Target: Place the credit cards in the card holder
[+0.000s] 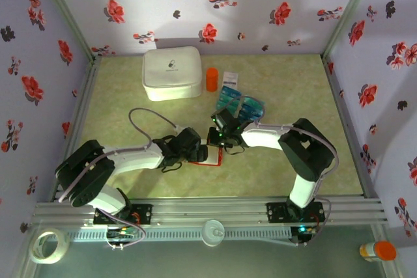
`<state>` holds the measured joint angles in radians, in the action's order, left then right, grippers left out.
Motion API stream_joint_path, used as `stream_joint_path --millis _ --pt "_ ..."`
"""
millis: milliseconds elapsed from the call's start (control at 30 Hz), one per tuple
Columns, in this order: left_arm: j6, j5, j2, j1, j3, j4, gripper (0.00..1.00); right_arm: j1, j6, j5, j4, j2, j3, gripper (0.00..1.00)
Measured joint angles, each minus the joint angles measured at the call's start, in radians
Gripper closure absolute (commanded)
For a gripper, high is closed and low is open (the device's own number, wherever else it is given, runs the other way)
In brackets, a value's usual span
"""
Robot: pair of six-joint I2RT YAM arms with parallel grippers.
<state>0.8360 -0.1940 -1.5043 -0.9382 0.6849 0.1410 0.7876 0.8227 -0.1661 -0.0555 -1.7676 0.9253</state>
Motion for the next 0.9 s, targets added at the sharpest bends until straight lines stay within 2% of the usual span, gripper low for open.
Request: stream_joint_path --millis 133,267,367,533,633,900 --pt "-0.006 -0.017 0.000 -0.002 -0.013 -0.010 0.15 0.000 0.000 0.000 0.000 0.000 0.000 0.95" --pt "-0.011 -0.039 -0.002 -0.005 -0.021 -0.016 0.20 0.001 0.000 -0.005 0.000 0.000 0.000 0.92" --pt "-0.011 -0.045 -0.002 -0.006 -0.026 -0.024 0.21 0.001 0.000 -0.007 -0.002 0.002 0.000 0.86" --pt "-0.011 -0.050 -0.002 -0.007 -0.028 -0.029 0.21 0.003 0.000 -0.002 -0.031 0.041 0.000 0.69" --pt "-0.011 -0.050 -0.002 -0.008 -0.029 -0.031 0.21 0.003 0.002 0.006 -0.039 0.080 -0.002 0.61" --pt "-0.011 -0.056 -0.002 -0.011 -0.033 -0.040 0.21 0.003 0.016 0.008 -0.037 0.092 -0.014 0.56"
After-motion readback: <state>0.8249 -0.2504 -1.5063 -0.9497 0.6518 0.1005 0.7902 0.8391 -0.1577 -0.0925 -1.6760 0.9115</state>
